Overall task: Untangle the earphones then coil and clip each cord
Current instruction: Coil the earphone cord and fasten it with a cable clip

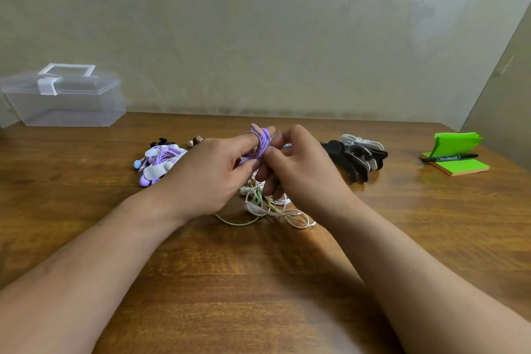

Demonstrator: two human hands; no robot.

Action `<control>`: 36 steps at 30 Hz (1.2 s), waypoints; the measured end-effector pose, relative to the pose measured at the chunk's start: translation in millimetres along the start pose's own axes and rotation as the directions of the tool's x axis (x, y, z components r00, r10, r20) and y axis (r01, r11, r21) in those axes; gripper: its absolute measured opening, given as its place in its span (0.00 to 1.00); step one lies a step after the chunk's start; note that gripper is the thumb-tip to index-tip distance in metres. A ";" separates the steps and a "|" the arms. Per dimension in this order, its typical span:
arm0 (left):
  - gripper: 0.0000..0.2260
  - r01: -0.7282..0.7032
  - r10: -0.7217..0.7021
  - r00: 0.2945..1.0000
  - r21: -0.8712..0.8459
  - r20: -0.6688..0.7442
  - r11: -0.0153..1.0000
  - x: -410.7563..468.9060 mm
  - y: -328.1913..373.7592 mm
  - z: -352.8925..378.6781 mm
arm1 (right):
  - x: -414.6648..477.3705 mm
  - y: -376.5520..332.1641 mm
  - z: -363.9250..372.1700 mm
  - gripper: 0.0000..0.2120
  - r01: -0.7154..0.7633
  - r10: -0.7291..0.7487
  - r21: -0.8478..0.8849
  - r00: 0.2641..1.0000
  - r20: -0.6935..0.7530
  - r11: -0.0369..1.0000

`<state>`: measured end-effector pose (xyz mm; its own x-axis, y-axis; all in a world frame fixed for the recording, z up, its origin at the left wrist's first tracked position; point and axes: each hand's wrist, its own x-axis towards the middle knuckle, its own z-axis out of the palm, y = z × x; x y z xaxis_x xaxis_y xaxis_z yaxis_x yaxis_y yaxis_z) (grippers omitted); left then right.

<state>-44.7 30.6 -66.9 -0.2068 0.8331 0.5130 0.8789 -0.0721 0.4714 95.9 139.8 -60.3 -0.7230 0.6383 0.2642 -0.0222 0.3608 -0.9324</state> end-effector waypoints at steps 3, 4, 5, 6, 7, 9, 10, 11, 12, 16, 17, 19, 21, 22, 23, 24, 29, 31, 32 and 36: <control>0.11 -0.001 0.002 1.000 -0.036 0.028 0.999 -0.1 -3.2 -1.2 | -1.7 2.9 -3.7 0.05 0.087 -0.085 -0.117 0.996 0.021 0.989; 0.13 0.009 -0.007 1.000 -0.068 0.031 0.998 0.7 -5.1 -1.1 | -1.9 3.0 -5.9 0.05 0.120 -0.115 -0.140 0.993 0.040 0.983; 0.16 0.010 -0.006 1.000 -0.105 0.030 0.994 2.0 -6.5 -0.8 | -1.5 2.9 -9.1 0.05 0.148 -0.141 -0.143 0.988 0.055 0.979; 0.19 0.016 -0.013 1.000 -0.152 0.025 0.988 3.7 -8.6 0.3 | -0.1 2.3 -13.1 0.06 0.164 -0.158 -0.132 0.986 0.054 0.978; 0.20 0.039 -0.036 0.999 -0.227 0.021 0.973 5.5 -10.6 2.1 | 2.6 1.8 -17.4 0.05 0.167 -0.165 -0.114 0.986 0.032 0.979; 0.23 0.122 -0.131 0.991 -0.426 0.006 0.897 8.7 -12.2 4.3 | 13.0 6.6 -29.6 0.02 0.148 -0.159 -0.116 0.983 -0.088 0.982; 0.23 0.153 -0.179 0.984 -0.517 0.001 0.842 10.4 -12.2 4.8 | 19.4 11.1 -37.3 0.02 0.127 -0.155 -0.153 0.971 -0.184 0.980; 0.23 0.168 -0.213 0.977 -0.588 -0.007 0.791 11.7 -12.3 4.1 | 26.5 17.5 -46.2 0.03 0.093 -0.153 -0.214 0.947 -0.281 0.972; 0.22 0.174 -0.235 0.972 -0.630 -0.014 0.757 12.5 -12.3 3.2 | 32.9 25.4 -56.3 0.05 0.047 -0.155 -0.292 0.921 -0.358 0.955; 0.22 0.205 -0.277 0.961 -0.669 -0.001 0.715 12.3 -10.2 4.1 | 48.8 53.8 -83.7 0.13 -0.137 -0.199 -0.663 0.892 -0.406 0.736; 0.22 0.216 -0.282 0.959 -0.664 0.008 0.716 12.0 -10.1 5.8 | 52.1 57.8 -83.8 0.15 -0.145 -0.210 -0.747 0.910 -0.359 0.649; 0.22 0.229 -0.282 0.959 -0.647 0.022 0.727 11.5 -10.2 7.7 | 58.5 59.1 -78.8 0.19 -0.150 -0.187 -0.873 0.947 -0.262 0.464; 0.22 0.233 -0.273 0.961 -0.636 0.036 0.735 11.2 -10.1 8.4 | 64.2 58.6 -73.3 0.21 -0.155 -0.132 -0.945 0.971 -0.200 0.288; 0.22 0.235 -0.268 0.962 -0.636 0.046 0.735 11.0 -8.6 9.0 | 66.3 59.8 -72.3 0.21 -0.161 -0.110 -0.964 0.976 -0.187 0.211; 0.22 0.237 -0.264 0.963 -0.640 0.054 0.731 10.4 -7.0 9.8 | 67.2 60.1 -71.8 0.20 -0.170 -0.099 -0.973 0.977 -0.187 0.155; 0.22 0.235 -0.259 0.964 -0.646 0.059 0.727 10.0 -5.5 9.2 | 69.2 59.4 -71.4 0.18 -0.180 -0.102 -0.976 0.976 -0.193 0.121; 0.22 0.225 -0.242 0.968 -0.648 0.064 0.727 10.5 -5.2 8.1 | 73.5 62.9 -70.6 0.16 -0.172 -0.121 -0.981 0.976 -0.182 0.089; 0.22 0.227 -0.242 0.968 -0.645 0.068 0.729 9.8 -4.7 7.8 | 76.3 64.1 -71.3 0.18 -0.175 -0.082 -0.984 0.981 -0.178 0.042; 0.22 0.228 -0.241 0.968 -0.644 0.069 0.730 9.4 -4.6 7.9 | 77.8 63.5 -72.1 0.18 -0.180 -0.066 -0.983 0.981 -0.181 0.024; 0.22 0.234 -0.232 0.968 -0.669 0.093 0.706 8.6 -3.5 6.2 | 77.7 60.5 -74.6 0.16 -0.200 -0.127 -0.980 0.971 -0.201 0.024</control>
<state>-46.9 41.4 -68.6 -0.3640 0.8746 0.3202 0.2847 -0.2228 0.9324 89.8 262.0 -77.8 -0.5608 0.7110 0.4242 0.8201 0.5474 0.1667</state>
